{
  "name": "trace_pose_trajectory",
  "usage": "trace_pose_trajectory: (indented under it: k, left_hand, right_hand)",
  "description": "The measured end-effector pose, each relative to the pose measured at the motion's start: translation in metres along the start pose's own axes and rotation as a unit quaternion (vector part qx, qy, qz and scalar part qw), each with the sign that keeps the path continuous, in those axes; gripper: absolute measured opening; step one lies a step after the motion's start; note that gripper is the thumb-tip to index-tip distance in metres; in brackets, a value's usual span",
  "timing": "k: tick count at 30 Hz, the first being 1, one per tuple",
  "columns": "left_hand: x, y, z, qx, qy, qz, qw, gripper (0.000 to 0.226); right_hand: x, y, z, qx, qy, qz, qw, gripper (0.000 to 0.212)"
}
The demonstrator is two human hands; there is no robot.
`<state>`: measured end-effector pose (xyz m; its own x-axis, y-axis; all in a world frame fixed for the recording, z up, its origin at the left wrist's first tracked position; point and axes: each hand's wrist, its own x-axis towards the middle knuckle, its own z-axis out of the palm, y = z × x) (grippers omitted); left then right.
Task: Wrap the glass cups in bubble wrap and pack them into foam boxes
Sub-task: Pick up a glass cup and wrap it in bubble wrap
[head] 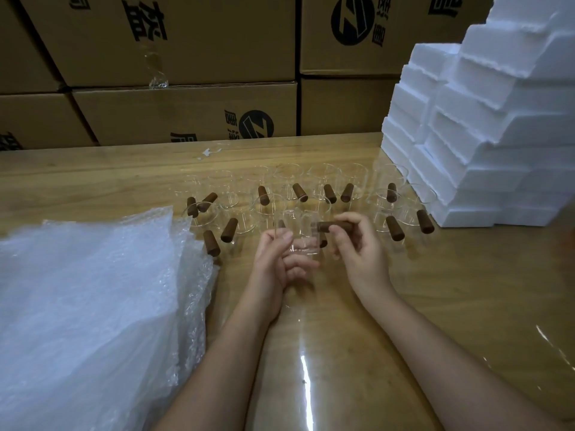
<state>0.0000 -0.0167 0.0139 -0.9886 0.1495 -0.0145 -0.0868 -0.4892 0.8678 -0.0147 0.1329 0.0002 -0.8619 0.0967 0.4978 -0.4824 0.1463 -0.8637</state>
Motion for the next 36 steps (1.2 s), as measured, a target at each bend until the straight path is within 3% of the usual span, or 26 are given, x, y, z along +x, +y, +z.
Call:
trace_pose_trajectory:
  k: [6,9,13,18,21,25,28,32,34,36]
  left_hand:
    - [0.0,0.004,-0.003,-0.028,-0.021,-0.016,0.999,0.041]
    - [0.001,0.002,-0.003,-0.062,-0.018,-0.012,0.998,0.045]
    - [0.003,-0.002,0.0,-0.075,0.002,0.013,0.997,0.046]
    - [0.004,-0.006,0.006,-0.008,0.109,0.121,0.987,0.05]
    - [0.002,-0.013,0.007,0.076,0.154,0.189,0.967,0.05]
    - [0.0,-0.019,0.011,0.195,0.151,0.26,0.934,0.056]
    - [-0.002,-0.019,0.012,0.272,0.136,0.297,0.905,0.041]
    - [-0.001,-0.022,0.012,0.369,0.11,0.38,0.841,0.029]
    - [0.0,-0.021,0.012,0.337,0.115,0.352,0.866,0.024]
    - [0.001,-0.019,0.011,0.227,0.139,0.29,0.919,0.013]
  right_hand:
    - [0.003,-0.005,0.004,0.088,0.032,0.044,0.995,0.02]
    - [0.002,-0.003,0.005,0.055,0.057,0.063,0.995,0.028]
    - [0.0,-0.001,0.004,-0.039,0.086,-0.009,0.996,0.035]
    - [-0.007,-0.005,0.011,-0.06,0.012,-0.075,0.995,0.032]
    - [-0.011,-0.01,0.015,0.0,-0.028,-0.024,0.999,0.032]
    - [-0.013,-0.015,0.02,0.102,-0.053,0.064,0.991,0.034]
    - [-0.014,-0.016,0.021,0.157,-0.042,0.106,0.981,0.039]
    - [-0.008,-0.016,0.016,0.2,-0.014,0.163,0.966,0.053]
    - [-0.004,-0.015,0.013,0.218,-0.005,0.184,0.958,0.056]
    - [-0.002,-0.014,0.011,0.25,0.007,0.207,0.946,0.058]
